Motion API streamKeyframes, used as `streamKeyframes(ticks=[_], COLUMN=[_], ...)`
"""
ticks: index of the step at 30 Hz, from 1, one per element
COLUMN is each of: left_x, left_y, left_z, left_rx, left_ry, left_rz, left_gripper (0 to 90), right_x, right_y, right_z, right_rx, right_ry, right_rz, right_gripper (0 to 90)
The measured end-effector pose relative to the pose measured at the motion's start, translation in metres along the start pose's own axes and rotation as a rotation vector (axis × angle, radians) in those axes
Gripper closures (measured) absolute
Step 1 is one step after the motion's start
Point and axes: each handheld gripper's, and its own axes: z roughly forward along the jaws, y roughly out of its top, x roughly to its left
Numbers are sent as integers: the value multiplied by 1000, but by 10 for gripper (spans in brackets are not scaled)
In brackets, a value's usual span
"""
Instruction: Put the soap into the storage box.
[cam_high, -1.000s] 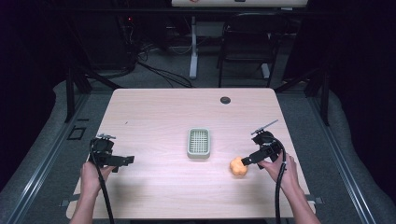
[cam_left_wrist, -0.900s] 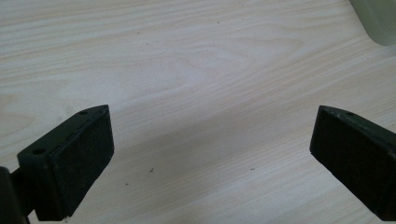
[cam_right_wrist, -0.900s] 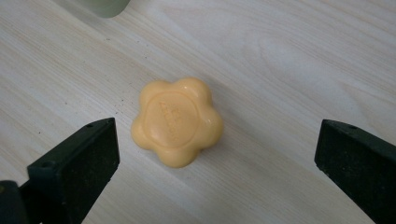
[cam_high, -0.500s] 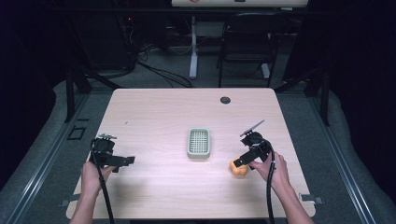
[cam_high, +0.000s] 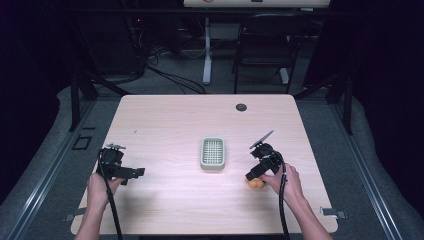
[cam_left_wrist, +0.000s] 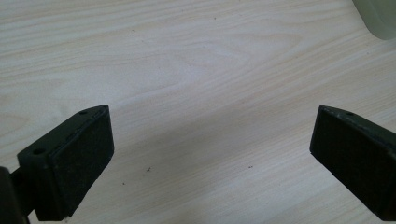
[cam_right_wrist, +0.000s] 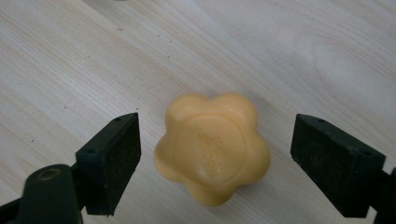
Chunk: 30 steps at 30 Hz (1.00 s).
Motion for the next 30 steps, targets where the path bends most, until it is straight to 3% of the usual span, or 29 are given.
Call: streamKeyframes(ticks=[4,5,7,13,30], left_x=[-1,0,0,-1,-2], left_y=[0,0,0,0,0], left_z=[0,0,0,1,1], left_rx=[-1,5,5,9,19], left_ry=[-2,-3,-2,-2,-6], left_rz=[-3,1,1,5,12], left_gripper=[0,0,0,0,0], right_x=[3,3,4,6,4], right_y=[1,2,2,2,2], right_z=[4,6,7,12,18], right_rx=[-11,16,24,23,66], right_ry=[1,-1,-11,-29,-21], right_rz=[10,-12,-11,0,-13], right_gripper=[207,239,249,251,242])
